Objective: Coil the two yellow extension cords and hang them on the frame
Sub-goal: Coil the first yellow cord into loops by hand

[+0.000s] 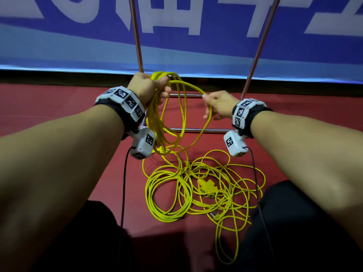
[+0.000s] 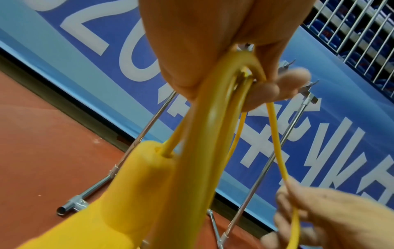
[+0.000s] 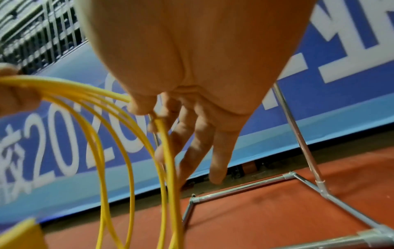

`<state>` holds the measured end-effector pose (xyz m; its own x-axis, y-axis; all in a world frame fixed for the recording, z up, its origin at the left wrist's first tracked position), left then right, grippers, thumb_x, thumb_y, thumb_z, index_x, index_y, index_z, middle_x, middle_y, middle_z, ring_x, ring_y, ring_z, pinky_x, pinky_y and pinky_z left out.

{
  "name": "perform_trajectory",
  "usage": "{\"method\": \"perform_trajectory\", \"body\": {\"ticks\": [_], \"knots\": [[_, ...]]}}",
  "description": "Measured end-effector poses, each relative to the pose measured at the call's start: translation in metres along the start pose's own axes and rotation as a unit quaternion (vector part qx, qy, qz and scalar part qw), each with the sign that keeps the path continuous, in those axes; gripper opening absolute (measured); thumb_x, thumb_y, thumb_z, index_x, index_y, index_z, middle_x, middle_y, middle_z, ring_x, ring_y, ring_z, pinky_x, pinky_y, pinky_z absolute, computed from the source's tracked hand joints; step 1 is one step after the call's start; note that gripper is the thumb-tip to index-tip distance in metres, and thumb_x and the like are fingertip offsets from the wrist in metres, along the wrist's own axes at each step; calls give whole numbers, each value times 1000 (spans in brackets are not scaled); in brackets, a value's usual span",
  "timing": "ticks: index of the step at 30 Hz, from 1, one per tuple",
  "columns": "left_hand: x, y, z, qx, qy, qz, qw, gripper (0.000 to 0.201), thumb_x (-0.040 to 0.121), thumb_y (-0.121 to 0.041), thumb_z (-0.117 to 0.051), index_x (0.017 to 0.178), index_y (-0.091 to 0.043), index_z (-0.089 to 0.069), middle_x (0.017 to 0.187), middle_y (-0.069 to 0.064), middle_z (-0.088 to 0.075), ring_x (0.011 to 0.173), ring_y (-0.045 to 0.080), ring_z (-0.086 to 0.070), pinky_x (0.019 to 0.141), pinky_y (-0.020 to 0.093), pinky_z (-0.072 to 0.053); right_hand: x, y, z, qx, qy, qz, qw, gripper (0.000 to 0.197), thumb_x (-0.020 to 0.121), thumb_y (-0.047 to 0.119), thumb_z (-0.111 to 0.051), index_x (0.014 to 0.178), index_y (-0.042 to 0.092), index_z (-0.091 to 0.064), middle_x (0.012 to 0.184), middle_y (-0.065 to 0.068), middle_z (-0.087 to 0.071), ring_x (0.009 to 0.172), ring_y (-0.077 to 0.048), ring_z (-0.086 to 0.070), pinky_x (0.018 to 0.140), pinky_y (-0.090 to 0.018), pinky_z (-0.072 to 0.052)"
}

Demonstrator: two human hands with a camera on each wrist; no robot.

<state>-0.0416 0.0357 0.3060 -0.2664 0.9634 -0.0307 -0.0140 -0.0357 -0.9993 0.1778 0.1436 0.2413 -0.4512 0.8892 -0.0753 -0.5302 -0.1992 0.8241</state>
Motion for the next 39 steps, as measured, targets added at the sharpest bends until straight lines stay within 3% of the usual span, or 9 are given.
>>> {"method": "perform_trajectory", "body": {"ticks": [3,7,9,14,21,25,29,34,39], "knots": [[0,7,-3,9,23,23,999,7,97,-8,-62,95,-1,-63,72,3,-74,58,10,-70,49,22,-51,4,11,16,12,-132,25,991,44,102,48,-43,70,19,-51,58,1,-47,50,-20,-54,58,-37,-54],[0,12,-5,2,54,40,998,11,89,-1,-69,98,3,-67,91,9,-77,75,17,-75,58,27,-56,7,22,29,-57,-220,48,973,38,102,40,-42,80,24,-68,63,14,-51,75,-18,-53,73,-27,-38],[-1,12,-5,-20,61,48,997,25,85,-4,-73,106,7,-67,97,14,-76,79,22,-75,61,30,-57,7,31,27,-52,-214,57,974,34,101,35,-45,84,24,-73,64,16,-51,79,-16,-52,74,-26,-37],[-4,10,-11,4,77,53,996,16,97,-13,-62,87,-1,-63,67,4,-71,58,14,-69,52,26,-55,4,49,13,-27,-189,97,977,30,99,36,-53,87,21,-76,48,20,-51,55,1,-45,62,-25,-37],[1,2,-10,22,54,14,998,27,99,-15,-60,73,-9,-54,60,2,-50,43,11,-40,43,23,-38,0,41,12,-83,-162,95,979,17,91,32,-66,89,17,-75,76,-4,-69,69,-17,-59,68,-30,-47],[1,-1,-8,27,23,-5,999,32,99,-19,-61,69,-9,-57,61,5,-51,43,12,-42,45,23,-40,-3,13,10,-39,-77,-18,996,56,93,64,-52,74,14,-69,73,-5,-73,66,-17,-67,65,-34,-52],[1,-2,-9,-23,-3,-15,1000,16,97,-17,-65,87,-5,-65,68,4,-69,49,10,-57,48,22,-48,-6,12,6,39,-66,-73,994,71,84,82,-40,72,13,-56,53,-2,-51,51,-22,-58,58,-35,-53],[4,3,-7,-38,-4,-5,999,15,94,-19,-69,89,-5,-69,81,6,-77,62,9,-69,52,20,-51,6,27,14,38,-171,-58,983,63,103,56,-25,98,5,-62,68,-6,-50,57,-22,-45,60,-32,-38],[5,6,-6,-54,-7,4,999,11,94,-17,-69,90,-6,-70,82,4,-77,65,9,-71,55,21,-52,5,41,23,-84,-274,-2,958,30,101,40,-45,89,13,-52,86,-8,-59,78,-30,-50,66,-32,-34]]}}
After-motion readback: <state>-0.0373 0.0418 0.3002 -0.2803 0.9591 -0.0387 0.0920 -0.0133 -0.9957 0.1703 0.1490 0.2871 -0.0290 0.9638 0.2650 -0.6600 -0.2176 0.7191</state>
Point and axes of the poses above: each hand's wrist, its own x-axis towards the middle knuckle, its own z-axis out of the back of the hand, y = z × x, the point moved 4 cm from there along x, towards the middle knuckle
